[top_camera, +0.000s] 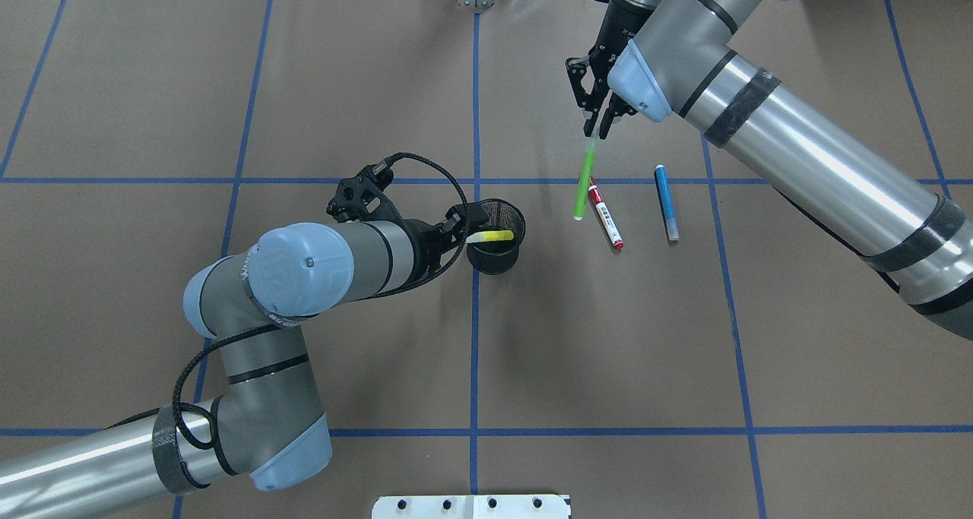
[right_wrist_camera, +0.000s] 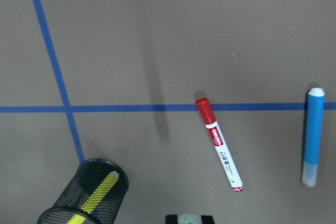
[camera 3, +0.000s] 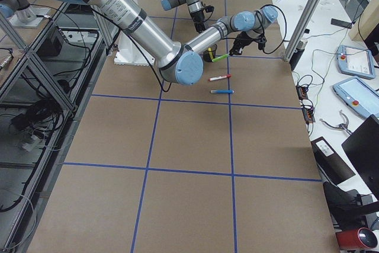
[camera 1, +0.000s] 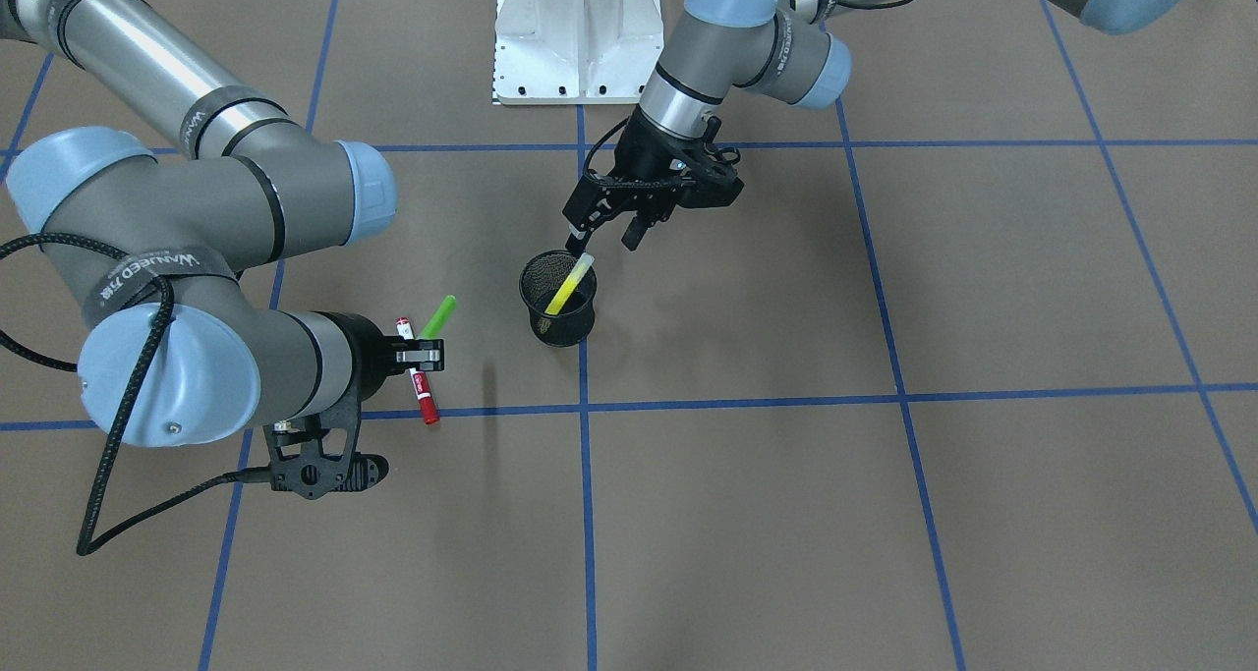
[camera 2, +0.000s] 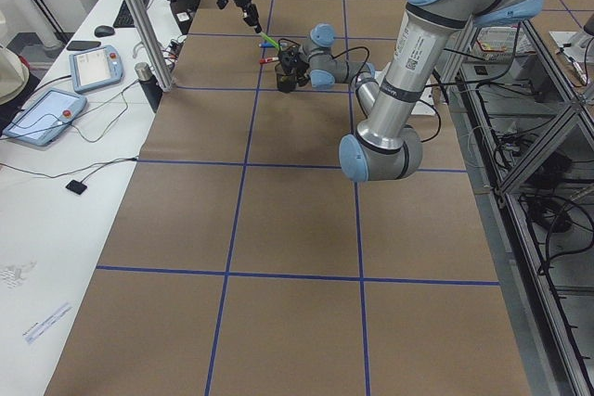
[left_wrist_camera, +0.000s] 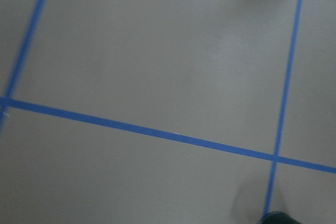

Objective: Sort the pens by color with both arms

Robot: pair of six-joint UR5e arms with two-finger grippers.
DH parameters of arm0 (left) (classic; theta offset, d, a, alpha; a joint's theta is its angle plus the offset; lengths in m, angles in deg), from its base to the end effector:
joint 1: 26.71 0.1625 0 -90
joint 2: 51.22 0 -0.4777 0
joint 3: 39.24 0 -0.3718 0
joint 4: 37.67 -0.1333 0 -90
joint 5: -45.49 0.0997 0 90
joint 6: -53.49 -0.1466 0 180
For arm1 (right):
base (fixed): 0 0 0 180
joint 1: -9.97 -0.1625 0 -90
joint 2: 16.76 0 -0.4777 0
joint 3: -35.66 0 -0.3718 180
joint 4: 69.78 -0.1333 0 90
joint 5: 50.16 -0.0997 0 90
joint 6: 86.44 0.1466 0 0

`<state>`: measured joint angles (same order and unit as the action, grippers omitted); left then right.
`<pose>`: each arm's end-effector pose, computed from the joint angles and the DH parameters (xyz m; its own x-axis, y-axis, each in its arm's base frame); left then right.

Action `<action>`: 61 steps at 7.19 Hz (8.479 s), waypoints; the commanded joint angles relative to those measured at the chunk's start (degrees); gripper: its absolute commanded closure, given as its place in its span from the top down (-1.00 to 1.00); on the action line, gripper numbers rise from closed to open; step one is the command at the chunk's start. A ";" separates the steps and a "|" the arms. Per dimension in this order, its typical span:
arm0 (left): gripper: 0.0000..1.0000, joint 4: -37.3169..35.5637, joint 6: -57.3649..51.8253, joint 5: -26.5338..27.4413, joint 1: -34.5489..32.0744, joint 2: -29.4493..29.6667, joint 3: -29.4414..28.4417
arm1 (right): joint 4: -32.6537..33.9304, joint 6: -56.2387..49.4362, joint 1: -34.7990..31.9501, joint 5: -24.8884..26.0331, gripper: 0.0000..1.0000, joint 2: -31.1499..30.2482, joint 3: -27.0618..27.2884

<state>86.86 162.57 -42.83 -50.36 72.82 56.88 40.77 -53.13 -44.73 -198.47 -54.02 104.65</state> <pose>0.6036 -0.4146 0.2611 0.0890 -0.3957 -0.9141 0.4825 0.8200 -0.3080 -0.4606 -0.6653 0.3124 0.5899 0.0735 0.8041 0.2907 0.9098 -0.2964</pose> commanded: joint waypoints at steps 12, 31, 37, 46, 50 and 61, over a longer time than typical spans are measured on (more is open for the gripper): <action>0.12 0.18 0.87 3.94 1.42 1.55 -1.64 | -9.12 -0.63 2.86 3.98 0.10 0.79 -3.44; -0.98 -20.22 -10.09 2.48 -0.76 1.37 13.27 | -3.94 9.75 -20.27 24.55 0.62 -25.41 28.92; -0.98 -16.65 -8.72 5.48 -8.69 6.64 8.86 | -4.02 9.49 -20.36 26.84 0.67 -27.25 28.75; 0.99 -4.12 -6.42 28.20 -0.43 15.97 -18.08 | -4.20 9.66 -20.27 28.07 0.79 -27.34 28.75; 0.99 -5.95 -19.37 25.84 -1.04 15.18 -9.67 | -4.11 9.75 -20.27 28.07 0.79 -27.25 28.84; 0.99 -47.62 -74.57 -39.37 -42.42 2.09 -0.74 | -4.02 -22.84 -31.34 17.79 1.00 -49.47 33.41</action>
<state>40.28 94.86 -79.61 -90.00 76.27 58.68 37.08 -71.55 -74.65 -180.72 -100.72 138.83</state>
